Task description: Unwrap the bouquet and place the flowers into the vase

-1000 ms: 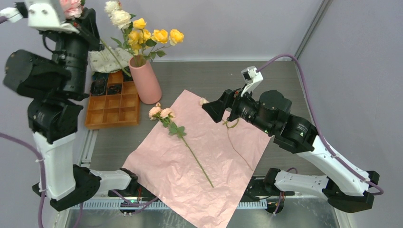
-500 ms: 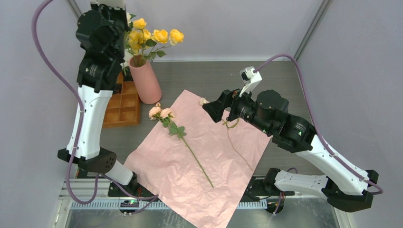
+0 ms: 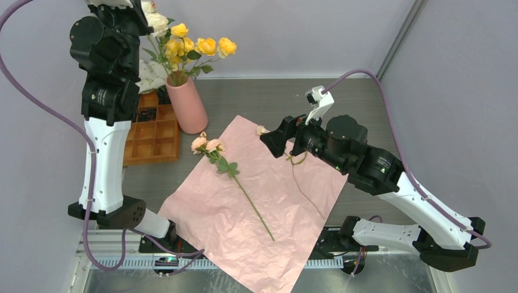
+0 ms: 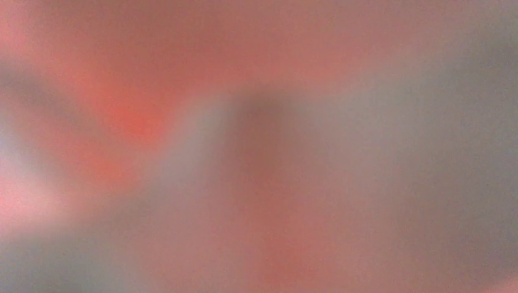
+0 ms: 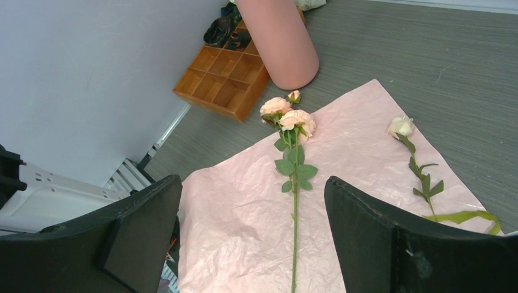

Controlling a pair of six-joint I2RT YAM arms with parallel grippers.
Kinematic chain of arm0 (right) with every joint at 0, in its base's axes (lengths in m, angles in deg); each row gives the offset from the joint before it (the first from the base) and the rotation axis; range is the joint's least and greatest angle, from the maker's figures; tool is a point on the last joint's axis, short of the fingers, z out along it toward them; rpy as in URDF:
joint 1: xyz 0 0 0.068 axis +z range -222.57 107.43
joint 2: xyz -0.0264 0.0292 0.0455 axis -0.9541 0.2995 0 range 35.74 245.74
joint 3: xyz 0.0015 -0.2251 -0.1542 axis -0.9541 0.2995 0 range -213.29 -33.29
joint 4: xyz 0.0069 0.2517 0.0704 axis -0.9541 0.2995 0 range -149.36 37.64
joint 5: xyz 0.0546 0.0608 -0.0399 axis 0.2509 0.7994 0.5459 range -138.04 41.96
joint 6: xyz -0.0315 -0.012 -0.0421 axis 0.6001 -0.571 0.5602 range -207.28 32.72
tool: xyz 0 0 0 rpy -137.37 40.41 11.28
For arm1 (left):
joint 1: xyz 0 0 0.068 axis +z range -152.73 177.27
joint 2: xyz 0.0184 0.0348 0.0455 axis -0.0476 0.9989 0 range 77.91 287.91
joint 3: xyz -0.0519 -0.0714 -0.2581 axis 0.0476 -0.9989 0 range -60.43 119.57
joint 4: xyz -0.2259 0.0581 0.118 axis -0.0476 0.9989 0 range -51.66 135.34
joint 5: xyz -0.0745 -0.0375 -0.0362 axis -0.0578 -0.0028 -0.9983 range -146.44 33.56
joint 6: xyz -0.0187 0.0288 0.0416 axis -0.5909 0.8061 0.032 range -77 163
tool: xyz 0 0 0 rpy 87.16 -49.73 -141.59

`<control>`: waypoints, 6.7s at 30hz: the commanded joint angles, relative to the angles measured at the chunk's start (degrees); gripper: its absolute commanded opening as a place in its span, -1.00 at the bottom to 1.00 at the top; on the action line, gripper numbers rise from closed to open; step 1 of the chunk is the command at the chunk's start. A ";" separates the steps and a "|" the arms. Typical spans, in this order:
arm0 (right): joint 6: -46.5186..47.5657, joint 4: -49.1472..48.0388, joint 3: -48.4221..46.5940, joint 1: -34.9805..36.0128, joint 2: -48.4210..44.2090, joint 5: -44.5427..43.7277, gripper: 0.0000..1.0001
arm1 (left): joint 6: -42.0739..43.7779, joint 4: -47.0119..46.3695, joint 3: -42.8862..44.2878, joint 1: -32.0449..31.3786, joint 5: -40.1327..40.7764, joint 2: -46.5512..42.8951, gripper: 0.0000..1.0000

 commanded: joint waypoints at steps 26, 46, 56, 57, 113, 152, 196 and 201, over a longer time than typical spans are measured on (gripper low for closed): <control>-0.25 -2.64 2.77 0.14 0.41 0.49 0.85 | -17.13 -7.52 -23.11 9.99 -14.33 -4.14 -0.08; -4.32 -4.03 8.48 0.17 17.13 4.33 0.65 | -29.09 23.17 -29.05 9.90 -17.80 -25.15 0.06; -5.00 -0.14 -0.29 0.22 41.03 8.77 -0.06 | -33.36 33.04 -27.83 9.93 -27.46 -35.86 0.06; -4.75 0.81 -1.97 0.40 43.66 8.84 -0.08 | -33.34 33.47 -28.24 9.91 -28.19 -36.42 0.06; -2.46 4.27 -14.19 5.02 15.63 6.59 -0.98 | -57.84 -32.46 -56.94 3.57 -71.76 -27.46 0.26; 1.42 3.22 -21.03 6.92 21.75 8.49 -0.99 | -45.85 -6.38 -52.03 -0.20 -62.77 -26.11 0.17; 2.73 0.78 -7.81 7.66 7.54 -7.38 0.77 | -11.94 7.30 -15.20 -0.20 -15.00 -21.96 -0.62; 2.72 0.38 -6.59 7.61 7.15 -8.38 0.78 | -6.22 -12.37 -21.33 -0.21 -15.65 -22.32 -0.60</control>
